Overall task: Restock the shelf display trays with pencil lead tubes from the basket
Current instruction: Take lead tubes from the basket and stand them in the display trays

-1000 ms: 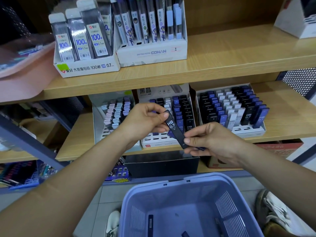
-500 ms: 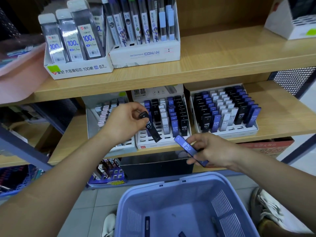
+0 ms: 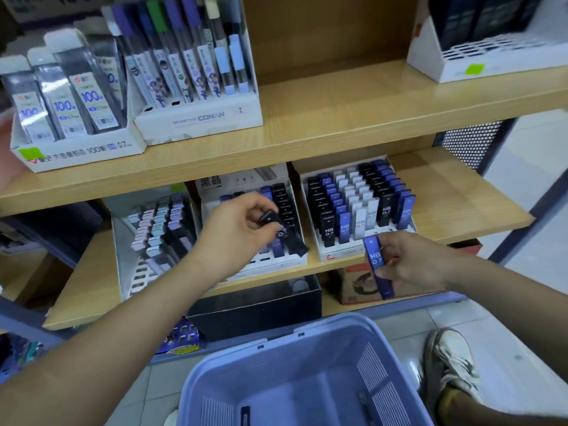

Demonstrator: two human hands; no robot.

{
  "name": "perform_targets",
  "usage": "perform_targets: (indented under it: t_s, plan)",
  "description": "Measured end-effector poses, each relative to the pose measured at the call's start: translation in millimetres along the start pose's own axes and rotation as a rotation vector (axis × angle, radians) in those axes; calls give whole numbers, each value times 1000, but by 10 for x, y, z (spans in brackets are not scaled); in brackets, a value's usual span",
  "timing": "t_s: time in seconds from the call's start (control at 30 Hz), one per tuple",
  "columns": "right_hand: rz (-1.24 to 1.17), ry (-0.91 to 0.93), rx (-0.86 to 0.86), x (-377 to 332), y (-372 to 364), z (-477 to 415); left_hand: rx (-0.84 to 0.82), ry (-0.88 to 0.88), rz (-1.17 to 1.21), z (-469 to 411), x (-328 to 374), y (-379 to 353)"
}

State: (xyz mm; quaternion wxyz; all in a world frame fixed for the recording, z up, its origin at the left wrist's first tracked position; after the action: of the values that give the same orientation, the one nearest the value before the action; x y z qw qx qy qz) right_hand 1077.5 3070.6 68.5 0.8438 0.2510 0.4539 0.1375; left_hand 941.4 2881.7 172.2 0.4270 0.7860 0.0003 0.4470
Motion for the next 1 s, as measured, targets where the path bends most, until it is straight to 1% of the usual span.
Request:
perform_targets:
  t_s: [0.1,0.23,0.4,0.6,0.7,0.87,1.0]
  plan:
    - [-92,-22,82,222,272,79,-44,-81,15,-189,354,-379]
    - [-151,-50,155,483,568,172,-18,-172,-37,-479,701,-764]
    - [-226,-106,211,772,844,212,-48,-233,-144,-732,849,-1264]
    - [-245,-69,186,753,911,241,-111,-303,-307,-788,922,-1597]
    - [-276,-55,177,706,922,246,-118,-330,-338,-793,960,-1626]
    - [-294,-34,185,633,937,261,-218,-364,-387,-852,949,-1766]
    - [-334,-36,176,644,932,266,-185,-416,-463,-922,974,-1849]
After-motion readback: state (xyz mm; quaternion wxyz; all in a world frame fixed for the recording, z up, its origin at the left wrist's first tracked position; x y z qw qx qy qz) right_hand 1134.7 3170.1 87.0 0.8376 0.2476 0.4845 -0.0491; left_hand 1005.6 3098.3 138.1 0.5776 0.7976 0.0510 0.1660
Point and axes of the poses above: each hand's wrist, its own z-axis away from the middle knuckle, its own y-axis out of the back of the hand, x = y × z, the point moved 10 cm from there along -z, towards the middle knuckle, and after that the axes turned 6 degrees about -y, right-handed, at the moved point
